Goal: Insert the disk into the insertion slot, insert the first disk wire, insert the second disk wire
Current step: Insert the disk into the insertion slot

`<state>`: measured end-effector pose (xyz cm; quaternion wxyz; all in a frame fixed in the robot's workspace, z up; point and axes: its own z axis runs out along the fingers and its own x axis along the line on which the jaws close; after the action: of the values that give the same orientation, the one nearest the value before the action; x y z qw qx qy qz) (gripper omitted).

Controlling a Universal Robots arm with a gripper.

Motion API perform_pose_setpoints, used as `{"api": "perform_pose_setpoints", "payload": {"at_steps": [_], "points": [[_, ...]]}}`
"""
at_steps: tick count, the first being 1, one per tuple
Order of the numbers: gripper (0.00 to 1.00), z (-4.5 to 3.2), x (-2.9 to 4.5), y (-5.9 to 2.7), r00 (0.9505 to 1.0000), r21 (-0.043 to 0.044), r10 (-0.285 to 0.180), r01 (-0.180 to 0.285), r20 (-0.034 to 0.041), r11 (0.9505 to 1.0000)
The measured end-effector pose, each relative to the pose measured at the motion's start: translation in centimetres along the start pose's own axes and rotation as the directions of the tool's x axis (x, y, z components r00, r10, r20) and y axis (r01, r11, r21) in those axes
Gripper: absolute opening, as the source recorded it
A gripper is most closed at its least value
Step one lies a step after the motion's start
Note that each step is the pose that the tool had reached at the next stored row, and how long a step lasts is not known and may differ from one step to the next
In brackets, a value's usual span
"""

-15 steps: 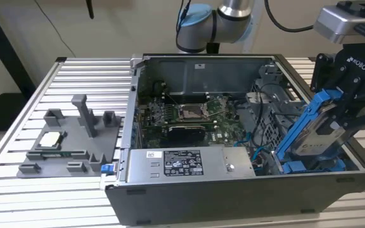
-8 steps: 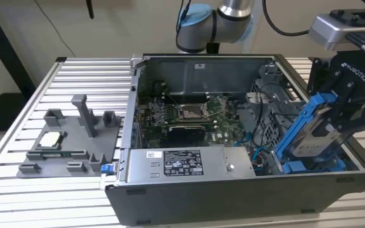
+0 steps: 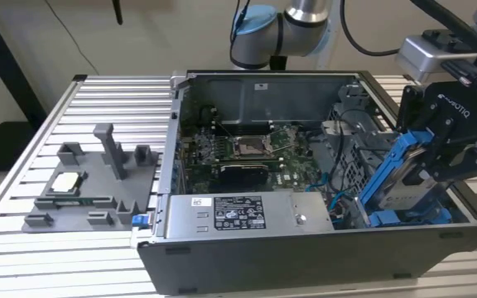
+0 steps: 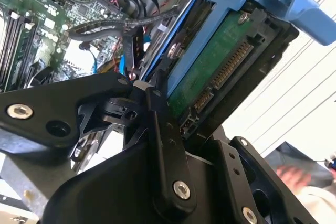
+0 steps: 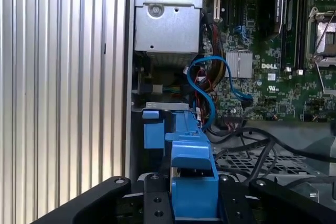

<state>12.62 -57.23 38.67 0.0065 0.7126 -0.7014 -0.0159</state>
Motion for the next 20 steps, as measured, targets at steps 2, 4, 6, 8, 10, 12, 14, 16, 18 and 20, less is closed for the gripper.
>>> {"api": "perform_pose_setpoints", "payload": {"at_steps": [2,4,6,8,10,12,14,16,18,20], "points": [[0.32,0.00,0.00,0.00,1.0000,0.0001,0.000,0.000,-0.0001,1.0000],[0.32,0.01,0.00,0.01,1.0000,0.0001,0.000,0.000,0.0000,1.0000],[0.32,0.02,0.00,0.01,1.0000,0.0001,0.000,0.000,0.0002,1.0000],[0.32,0.02,0.00,0.01,1.0000,0.0001,0.000,0.000,0.0001,1.0000],[0.34,0.03,0.00,0.00,1.0000,0.0002,0.000,0.000,0.0005,1.0000],[0.40,-0.05,0.00,0.00,1.0000,0.0001,0.000,0.000,0.0001,1.0000],[0.47,-0.66,0.00,0.03,1.0000,0.0001,0.000,0.000,0.0003,1.0000],[0.47,-0.98,-0.01,0.04,1.0000,0.0001,0.000,0.000,0.0003,1.0000],[0.47,-0.97,-0.01,0.14,1.0000,0.0016,0.000,0.000,0.0009,1.0000],[0.48,-0.97,-0.01,0.27,1.0000,0.0028,0.001,-0.001,0.0051,1.0000]]}}
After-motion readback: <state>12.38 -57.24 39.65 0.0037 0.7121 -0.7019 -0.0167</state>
